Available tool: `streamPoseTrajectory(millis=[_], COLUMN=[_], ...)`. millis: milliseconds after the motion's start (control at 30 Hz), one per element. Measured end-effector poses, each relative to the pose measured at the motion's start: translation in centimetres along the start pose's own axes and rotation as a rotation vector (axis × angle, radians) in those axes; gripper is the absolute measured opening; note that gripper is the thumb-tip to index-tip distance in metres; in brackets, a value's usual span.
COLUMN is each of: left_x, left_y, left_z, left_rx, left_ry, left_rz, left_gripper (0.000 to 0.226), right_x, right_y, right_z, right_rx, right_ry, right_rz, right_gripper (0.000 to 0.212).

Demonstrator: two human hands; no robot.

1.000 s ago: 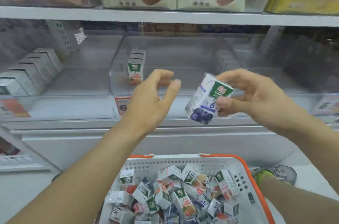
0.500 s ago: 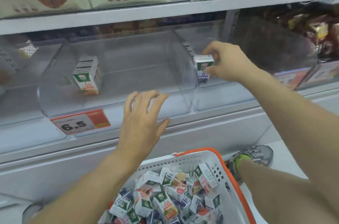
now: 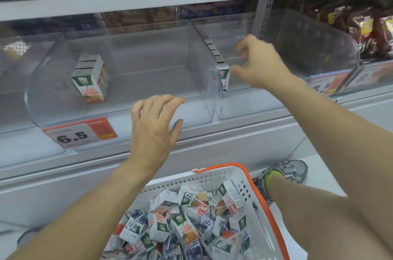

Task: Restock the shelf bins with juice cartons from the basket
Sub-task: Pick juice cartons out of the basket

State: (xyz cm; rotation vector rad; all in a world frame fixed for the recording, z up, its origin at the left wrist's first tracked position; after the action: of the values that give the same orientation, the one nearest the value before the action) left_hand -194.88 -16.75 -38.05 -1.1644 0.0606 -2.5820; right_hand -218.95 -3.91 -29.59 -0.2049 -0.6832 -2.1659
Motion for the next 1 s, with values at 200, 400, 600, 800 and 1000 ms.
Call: streamPoseTrajectory(millis=[200, 400, 600, 800, 1000], left_x=[-1.0, -7.4, -14.3, -19.4, -20.7], left_y=[-3.9, -3.9, -1.6, -0.8, -1.0], left_z=[1.0, -0.6, -3.9, -8.1, -9.8], left_rx=[-0.198, -0.236, -0.074, -0.018, -0.092], left_ry=[0.063, 0.852, 1.047, 0.914, 0.697], left_rz=[-0.092, 0.017, 0.375, 0.543, 0.62], left_gripper=[0.029, 0.028, 0.052, 0.061, 0.048], right_x=[-9.9, -18.2, -22.3, -21.3, -21.0], right_y=[2.7, 0.1, -2.9, -4.4, -5.1], right_z=[3.2, -5.0, -11.3, -14.4, -18.1], right_rx=[0.334, 0.263, -0.011, -0.075, -0.34], right_ry=[-0.225, 0.56, 0.887, 0.937, 1.24], right_rz=[0.161, 0.043, 0.102, 0.178, 0.238], right_gripper=[0.008, 0.016, 0.036, 0.047, 0.094])
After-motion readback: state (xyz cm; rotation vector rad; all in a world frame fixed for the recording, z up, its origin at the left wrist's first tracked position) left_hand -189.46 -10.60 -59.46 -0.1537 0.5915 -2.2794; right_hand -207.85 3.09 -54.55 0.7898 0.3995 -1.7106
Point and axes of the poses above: each hand's wrist, its own x-axis towards the middle knuckle, its own z-axis out of the back of the hand, y = z × x, the point moved 1 cm from there along x, towards the middle knuckle, and after that the axes turned 5 degrees about z, right-handed, at the moved point
